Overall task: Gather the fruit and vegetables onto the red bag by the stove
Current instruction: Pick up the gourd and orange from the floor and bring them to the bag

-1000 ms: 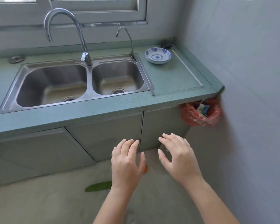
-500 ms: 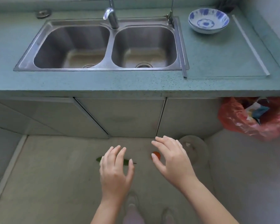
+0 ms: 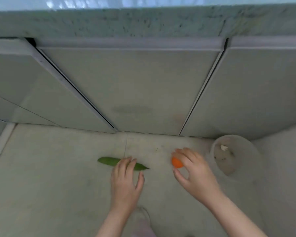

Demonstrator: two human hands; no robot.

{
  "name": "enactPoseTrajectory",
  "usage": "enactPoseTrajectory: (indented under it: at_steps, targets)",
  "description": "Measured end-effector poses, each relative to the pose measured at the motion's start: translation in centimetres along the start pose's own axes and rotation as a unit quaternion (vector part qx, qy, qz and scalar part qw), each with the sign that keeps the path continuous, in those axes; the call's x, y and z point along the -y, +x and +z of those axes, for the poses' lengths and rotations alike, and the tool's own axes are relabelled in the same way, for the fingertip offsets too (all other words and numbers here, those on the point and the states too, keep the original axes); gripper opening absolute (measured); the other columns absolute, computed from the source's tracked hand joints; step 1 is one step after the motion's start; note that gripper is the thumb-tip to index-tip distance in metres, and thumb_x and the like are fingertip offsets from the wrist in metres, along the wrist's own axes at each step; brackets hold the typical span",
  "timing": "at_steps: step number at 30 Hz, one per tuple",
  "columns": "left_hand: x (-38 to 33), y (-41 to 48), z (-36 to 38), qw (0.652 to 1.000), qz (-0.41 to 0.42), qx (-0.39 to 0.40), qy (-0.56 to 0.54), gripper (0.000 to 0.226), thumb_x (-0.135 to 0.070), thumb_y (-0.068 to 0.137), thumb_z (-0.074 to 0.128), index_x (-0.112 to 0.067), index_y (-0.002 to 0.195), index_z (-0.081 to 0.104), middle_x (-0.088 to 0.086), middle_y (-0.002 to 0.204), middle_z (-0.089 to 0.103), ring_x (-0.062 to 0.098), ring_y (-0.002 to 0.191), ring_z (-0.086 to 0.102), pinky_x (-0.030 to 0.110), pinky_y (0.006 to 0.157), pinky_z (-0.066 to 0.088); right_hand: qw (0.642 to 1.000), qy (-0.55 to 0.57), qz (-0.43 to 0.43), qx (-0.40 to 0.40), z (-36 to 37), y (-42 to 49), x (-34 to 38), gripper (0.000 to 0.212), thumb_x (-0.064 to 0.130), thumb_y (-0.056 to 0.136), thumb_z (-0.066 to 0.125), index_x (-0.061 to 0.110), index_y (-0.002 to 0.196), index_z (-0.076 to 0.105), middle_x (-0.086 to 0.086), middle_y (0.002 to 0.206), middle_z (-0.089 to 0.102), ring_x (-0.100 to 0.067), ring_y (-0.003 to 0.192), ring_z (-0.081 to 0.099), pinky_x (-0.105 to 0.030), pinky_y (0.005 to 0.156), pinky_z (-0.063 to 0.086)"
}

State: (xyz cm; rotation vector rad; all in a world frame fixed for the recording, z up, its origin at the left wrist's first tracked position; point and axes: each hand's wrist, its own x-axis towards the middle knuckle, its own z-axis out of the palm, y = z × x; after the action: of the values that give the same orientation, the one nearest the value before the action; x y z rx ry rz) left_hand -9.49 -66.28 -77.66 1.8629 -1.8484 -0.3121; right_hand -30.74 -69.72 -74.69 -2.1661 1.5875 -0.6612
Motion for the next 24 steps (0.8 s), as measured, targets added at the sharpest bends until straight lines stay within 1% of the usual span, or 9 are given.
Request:
enactPoseTrajectory:
  at_steps: [4,6,11,14,16,17,19,21,24]
  targets:
    - [4.9,-0.2,5.7,0.999,0.0,0.036,0.018,0.041,-0.031,0.083,0.045,-0.005,0.108,0.063,0.012,0.113,0.062,0.025,0.11,0.048,0.032,0.095,0.032,1.0,0.006,0.006,0.0,7.3,-0.4,-4.2,0.034,0.035,0.081,0.051,0.015,0.105,0.063,-0.003,0.107,0.066,-0.024,0.105,0.057,-0.04,0.087,0.048]
    - [7.4,-0.3,8.2,0.999,0.0,0.044,0.014,0.041,-0.032,0.083,0.045,-0.006,0.11,0.062,0.011,0.114,0.061,0.028,0.112,0.049,0.033,0.097,0.032,1.0,-0.002,0.011,0.014,10.4,-0.4,-6.2,0.035,0.037,0.081,0.05,0.015,0.105,0.065,-0.002,0.108,0.066,-0.024,0.104,0.058,-0.041,0.087,0.049]
    - [13.7,-1.2,14.5,0.998,0.016,0.057,0.021,0.042,-0.034,0.085,0.044,-0.006,0.111,0.061,0.011,0.115,0.062,0.026,0.117,0.044,0.034,0.099,0.031,0.999,-0.023,0.018,0.045,18.2,-0.7,-11.2,0.039,0.041,0.08,0.048,0.017,0.105,0.066,0.0,0.108,0.067,-0.023,0.103,0.059,-0.043,0.088,0.049]
    - [17.3,-1.7,18.6,0.996,0.027,0.071,0.045,0.047,-0.044,0.094,0.031,-0.01,0.113,0.058,0.01,0.116,0.061,0.027,0.119,0.043,0.041,0.098,0.033,0.997,-0.038,0.022,0.069,22.7,-0.8,-15.0,0.041,0.042,0.079,0.047,0.017,0.106,0.066,-0.002,0.109,0.067,-0.024,0.103,0.061,-0.047,0.087,0.05]
    - [19.4,-2.1,20.8,0.993,0.046,0.085,0.061,0.051,-0.049,0.096,0.022,-0.013,0.115,0.053,0.01,0.116,0.061,0.027,0.119,0.043,0.044,0.098,0.032,0.995,-0.047,0.026,0.088,25.0,-1.1,-17.2,0.041,0.043,0.078,0.048,0.016,0.104,0.066,-0.003,0.108,0.067,-0.025,0.101,0.061,-0.048,0.086,0.05]
    - [20.3,-2.3,21.8,0.992,0.053,0.09,0.065,0.05,-0.05,0.096,0.021,-0.014,0.115,0.051,0.01,0.116,0.061,0.027,0.119,0.042,0.045,0.098,0.031,0.994,-0.049,0.032,0.096,26.0,-1.3,-18.2,0.04,0.042,0.078,0.05,0.016,0.103,0.067,-0.003,0.108,0.068,-0.026,0.1,0.061,-0.047,0.086,0.05]
    - [22.0,-2.4,23.6,0.991,0.06,0.092,0.075,0.049,-0.05,0.096,0.021,-0.016,0.116,0.049,0.011,0.115,0.062,0.027,0.119,0.042,0.046,0.098,0.032,0.993,-0.045,0.048,0.1,27.7,-1.5,-19.8,0.034,0.035,0.076,0.061,0.015,0.102,0.068,-0.005,0.106,0.068,-0.026,0.099,0.062,-0.044,0.086,0.049]
    - [23.3,-2.6,25.0,0.991,0.053,0.098,0.076,0.049,-0.051,0.096,0.022,-0.016,0.116,0.049,0.01,0.114,0.062,0.027,0.119,0.043,0.049,0.097,0.036,0.992,-0.025,0.067,0.105,29.1,-1.6,-21.0,0.033,0.026,0.073,0.073,0.014,0.103,0.068,-0.006,0.108,0.068,-0.027,0.101,0.061,-0.042,0.087,0.047]
    - [24.7,-2.9,26.8,0.99,0.033,0.116,0.071,0.052,-0.054,0.095,0.022,-0.015,0.115,0.05,0.01,0.114,0.062,0.027,0.118,0.044,0.052,0.095,0.04,0.99,-0.017,0.082,0.11,30.7,-1.5,-22.1,0.036,0.024,0.074,0.076,0.015,0.108,0.067,-0.004,0.113,0.066,-0.025,0.106,0.058,-0.039,0.091,0.045]
